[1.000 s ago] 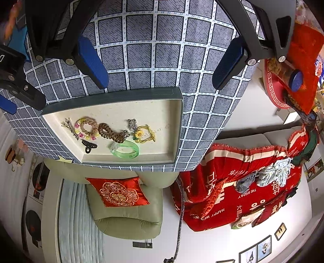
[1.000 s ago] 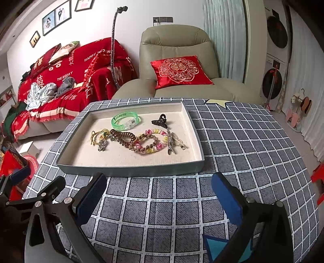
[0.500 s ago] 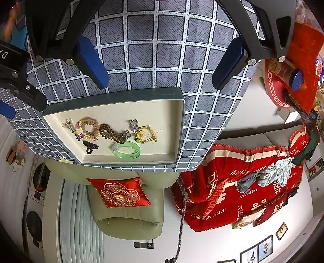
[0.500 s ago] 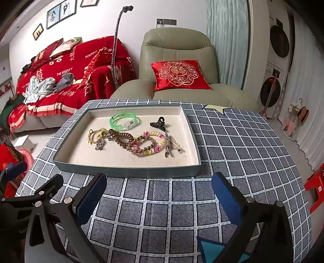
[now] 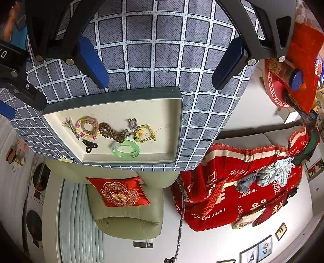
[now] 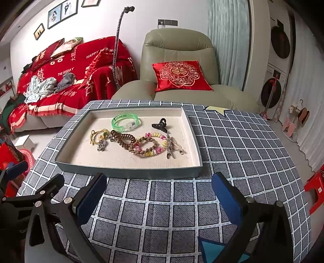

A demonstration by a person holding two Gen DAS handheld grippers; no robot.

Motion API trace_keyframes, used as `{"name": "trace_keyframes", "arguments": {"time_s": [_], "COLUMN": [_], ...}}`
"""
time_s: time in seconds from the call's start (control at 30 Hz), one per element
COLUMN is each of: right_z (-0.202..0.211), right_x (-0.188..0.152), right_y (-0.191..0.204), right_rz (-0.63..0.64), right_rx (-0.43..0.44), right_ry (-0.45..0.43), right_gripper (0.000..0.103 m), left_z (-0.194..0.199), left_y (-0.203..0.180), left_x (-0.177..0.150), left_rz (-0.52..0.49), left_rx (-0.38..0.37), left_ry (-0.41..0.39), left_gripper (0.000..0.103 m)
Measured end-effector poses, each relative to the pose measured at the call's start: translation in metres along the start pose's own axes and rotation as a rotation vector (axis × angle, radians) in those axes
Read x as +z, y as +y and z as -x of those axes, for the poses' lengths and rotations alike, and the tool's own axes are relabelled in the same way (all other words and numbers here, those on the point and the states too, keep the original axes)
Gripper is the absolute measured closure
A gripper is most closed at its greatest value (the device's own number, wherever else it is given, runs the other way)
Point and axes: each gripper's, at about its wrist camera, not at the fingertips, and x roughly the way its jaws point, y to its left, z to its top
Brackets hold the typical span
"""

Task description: Organize jewelry

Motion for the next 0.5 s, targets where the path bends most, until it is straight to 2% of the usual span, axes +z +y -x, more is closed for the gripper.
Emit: {"name": "trace_keyframes", "arguments": {"time_s": [0.5], "right_z": [0.0029], "right_x": [0.0016], "right_y": [0.0027], "right_rz": [0.002], "right_rx": [0.002], "right_ry": [-0.002], "right_gripper": [0.0], "left_z": [0.0007], "left_y": [0.0003], "left_x": [0.0004], "left_rz": [0.0], "left_rx": [-0.001], "left_ry": [0.002], "left_gripper": [0.0]}}
